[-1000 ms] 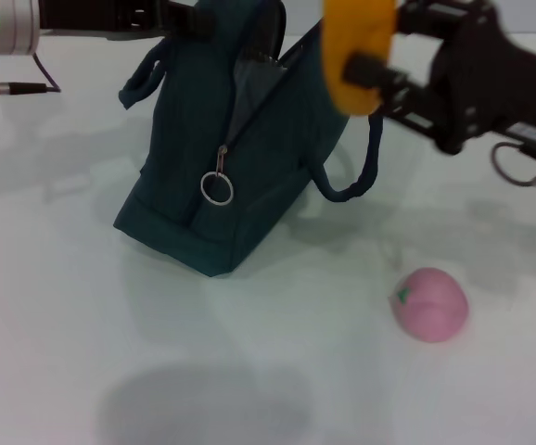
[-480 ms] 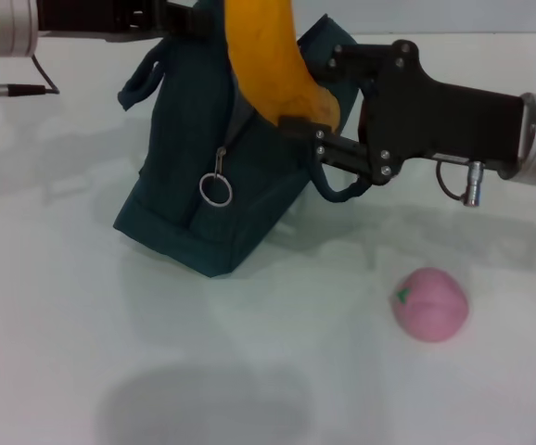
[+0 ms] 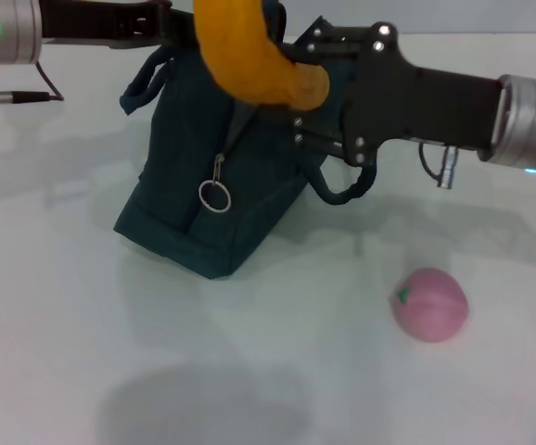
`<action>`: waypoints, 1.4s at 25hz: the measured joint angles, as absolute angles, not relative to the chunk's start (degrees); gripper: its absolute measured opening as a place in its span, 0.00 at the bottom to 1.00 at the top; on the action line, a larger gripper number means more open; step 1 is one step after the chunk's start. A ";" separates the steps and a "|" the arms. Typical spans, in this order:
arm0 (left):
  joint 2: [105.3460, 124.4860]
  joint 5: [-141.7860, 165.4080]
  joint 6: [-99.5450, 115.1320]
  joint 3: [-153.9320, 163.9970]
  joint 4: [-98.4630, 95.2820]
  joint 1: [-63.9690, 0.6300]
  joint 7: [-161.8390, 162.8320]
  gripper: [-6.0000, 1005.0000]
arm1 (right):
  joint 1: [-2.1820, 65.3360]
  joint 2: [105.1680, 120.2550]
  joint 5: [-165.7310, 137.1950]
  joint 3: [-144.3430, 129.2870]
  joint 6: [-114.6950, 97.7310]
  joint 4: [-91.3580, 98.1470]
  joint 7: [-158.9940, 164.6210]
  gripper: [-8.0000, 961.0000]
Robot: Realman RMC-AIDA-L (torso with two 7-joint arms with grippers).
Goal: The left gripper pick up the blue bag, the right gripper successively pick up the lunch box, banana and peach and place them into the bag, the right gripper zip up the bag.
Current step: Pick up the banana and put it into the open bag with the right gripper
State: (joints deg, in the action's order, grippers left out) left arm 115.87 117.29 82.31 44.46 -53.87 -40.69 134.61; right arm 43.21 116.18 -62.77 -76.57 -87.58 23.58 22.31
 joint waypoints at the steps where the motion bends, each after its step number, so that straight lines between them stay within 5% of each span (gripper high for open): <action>1: 115.89 117.29 82.32 44.47 -53.88 -40.69 134.62 0.06 | 43.08 116.19 -61.57 -78.39 -86.28 23.59 20.27 0.46; 16: 115.87 117.25 82.70 44.47 -53.77 -39.92 134.99 0.06 | 39.58 116.18 -49.82 -91.78 -80.10 33.49 7.56 0.47; 35: 116.66 115.18 83.06 44.98 -53.79 -39.77 134.45 0.06 | 41.33 116.19 -36.30 -102.66 -79.53 23.40 -6.04 0.47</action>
State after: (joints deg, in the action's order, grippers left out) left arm 116.66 115.18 83.06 44.98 -53.79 -39.77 134.45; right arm 41.33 116.19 -36.30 -102.66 -79.53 23.40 -6.04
